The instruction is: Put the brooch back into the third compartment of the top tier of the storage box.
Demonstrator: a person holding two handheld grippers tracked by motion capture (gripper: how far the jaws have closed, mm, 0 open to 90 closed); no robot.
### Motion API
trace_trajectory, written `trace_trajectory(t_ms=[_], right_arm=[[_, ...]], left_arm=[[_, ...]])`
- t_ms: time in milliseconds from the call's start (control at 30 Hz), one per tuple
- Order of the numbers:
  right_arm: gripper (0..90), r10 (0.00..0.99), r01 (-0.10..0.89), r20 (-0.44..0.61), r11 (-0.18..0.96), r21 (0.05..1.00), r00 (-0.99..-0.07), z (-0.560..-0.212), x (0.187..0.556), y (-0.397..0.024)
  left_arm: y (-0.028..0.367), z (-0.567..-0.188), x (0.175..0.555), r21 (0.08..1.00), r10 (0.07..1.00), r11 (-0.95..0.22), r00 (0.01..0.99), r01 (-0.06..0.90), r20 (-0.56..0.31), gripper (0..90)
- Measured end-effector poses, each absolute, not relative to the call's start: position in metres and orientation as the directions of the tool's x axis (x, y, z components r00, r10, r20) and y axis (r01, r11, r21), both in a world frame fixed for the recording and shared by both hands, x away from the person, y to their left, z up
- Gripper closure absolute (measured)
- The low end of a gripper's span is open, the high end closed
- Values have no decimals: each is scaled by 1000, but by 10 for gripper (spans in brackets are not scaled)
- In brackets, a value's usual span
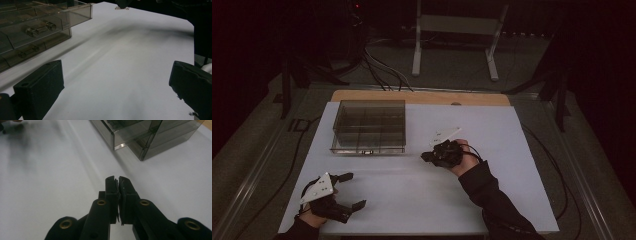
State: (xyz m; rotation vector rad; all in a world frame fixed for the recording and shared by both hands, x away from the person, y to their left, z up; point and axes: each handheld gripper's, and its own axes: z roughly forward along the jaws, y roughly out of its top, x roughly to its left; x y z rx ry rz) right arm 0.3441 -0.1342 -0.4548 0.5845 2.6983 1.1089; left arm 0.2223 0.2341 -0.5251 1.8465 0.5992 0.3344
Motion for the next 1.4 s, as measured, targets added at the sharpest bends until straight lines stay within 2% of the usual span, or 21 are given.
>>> trace_trajectory(t_ms=[1400], right_arm=[[870, 371, 236, -35, 660, 714, -928, -420, 360, -93]], left_arm=[[234, -525, 222, 936, 549, -261, 834, 235, -56, 6]])
